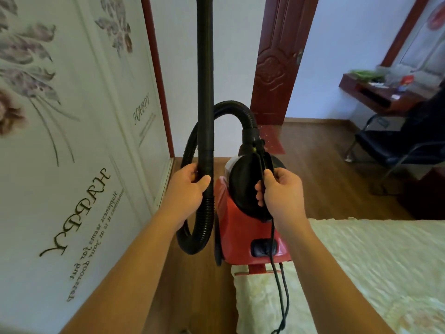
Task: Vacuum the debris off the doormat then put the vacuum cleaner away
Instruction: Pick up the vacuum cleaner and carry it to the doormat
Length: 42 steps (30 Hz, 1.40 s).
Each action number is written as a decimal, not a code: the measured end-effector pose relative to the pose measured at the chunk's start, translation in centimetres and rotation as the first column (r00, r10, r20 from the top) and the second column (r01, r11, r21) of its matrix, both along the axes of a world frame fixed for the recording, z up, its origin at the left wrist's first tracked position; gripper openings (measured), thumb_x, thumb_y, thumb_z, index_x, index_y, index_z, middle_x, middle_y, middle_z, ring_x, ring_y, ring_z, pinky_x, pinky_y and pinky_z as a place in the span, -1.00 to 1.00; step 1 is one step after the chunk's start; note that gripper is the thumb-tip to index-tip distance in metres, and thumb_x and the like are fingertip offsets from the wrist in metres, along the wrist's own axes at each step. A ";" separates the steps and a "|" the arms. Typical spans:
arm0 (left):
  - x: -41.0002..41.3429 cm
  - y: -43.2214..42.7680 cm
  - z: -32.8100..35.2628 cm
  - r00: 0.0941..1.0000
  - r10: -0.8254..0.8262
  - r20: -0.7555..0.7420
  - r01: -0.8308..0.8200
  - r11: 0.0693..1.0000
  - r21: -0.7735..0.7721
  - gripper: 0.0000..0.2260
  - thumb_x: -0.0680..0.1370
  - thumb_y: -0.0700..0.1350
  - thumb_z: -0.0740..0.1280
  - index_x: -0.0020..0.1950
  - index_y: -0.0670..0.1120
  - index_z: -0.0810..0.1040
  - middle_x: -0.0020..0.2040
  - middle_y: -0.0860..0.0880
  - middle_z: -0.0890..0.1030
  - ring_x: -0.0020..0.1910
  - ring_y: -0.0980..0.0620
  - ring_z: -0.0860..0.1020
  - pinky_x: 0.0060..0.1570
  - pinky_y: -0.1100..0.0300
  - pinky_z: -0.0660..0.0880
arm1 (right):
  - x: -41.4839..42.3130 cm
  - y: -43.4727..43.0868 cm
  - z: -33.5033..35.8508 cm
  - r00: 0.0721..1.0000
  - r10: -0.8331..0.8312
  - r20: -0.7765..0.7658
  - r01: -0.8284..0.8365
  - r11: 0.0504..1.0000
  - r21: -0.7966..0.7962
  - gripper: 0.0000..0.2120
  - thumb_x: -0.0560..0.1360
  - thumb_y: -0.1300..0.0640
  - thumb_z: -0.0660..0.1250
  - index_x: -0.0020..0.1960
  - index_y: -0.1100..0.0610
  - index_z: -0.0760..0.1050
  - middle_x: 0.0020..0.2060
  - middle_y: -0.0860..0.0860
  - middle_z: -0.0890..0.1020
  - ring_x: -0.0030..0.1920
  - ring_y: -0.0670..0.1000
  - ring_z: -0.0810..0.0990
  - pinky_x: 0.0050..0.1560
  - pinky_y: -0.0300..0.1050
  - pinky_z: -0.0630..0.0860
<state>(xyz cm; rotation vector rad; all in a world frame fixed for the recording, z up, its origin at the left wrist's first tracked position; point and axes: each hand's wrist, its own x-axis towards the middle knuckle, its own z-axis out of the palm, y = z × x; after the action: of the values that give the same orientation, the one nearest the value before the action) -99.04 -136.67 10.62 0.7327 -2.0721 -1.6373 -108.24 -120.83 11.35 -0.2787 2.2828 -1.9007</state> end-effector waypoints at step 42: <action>-67.4 -36.5 -2.6 0.926 -0.376 0.042 0.377 0.926 -0.016 -0.83 0.67 -0.13 0.30 0.05 0.17 0.55 0.04 0.06 0.67 0.03 0.10 0.63 0.02 0.20 0.56 | -61.3 -33.5 -2.7 0.930 -0.368 0.020 0.366 0.928 0.075 -0.78 0.68 0.15 0.19 -0.03 0.11 0.59 -0.37 0.03 0.60 -0.46 -0.11 0.53 -0.42 -0.21 0.50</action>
<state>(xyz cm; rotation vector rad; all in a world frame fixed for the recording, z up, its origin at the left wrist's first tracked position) -166.43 -173.15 8.01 0.3722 -2.3682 -1.7997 -169.58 -154.30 8.67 0.2057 2.5126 -1.9578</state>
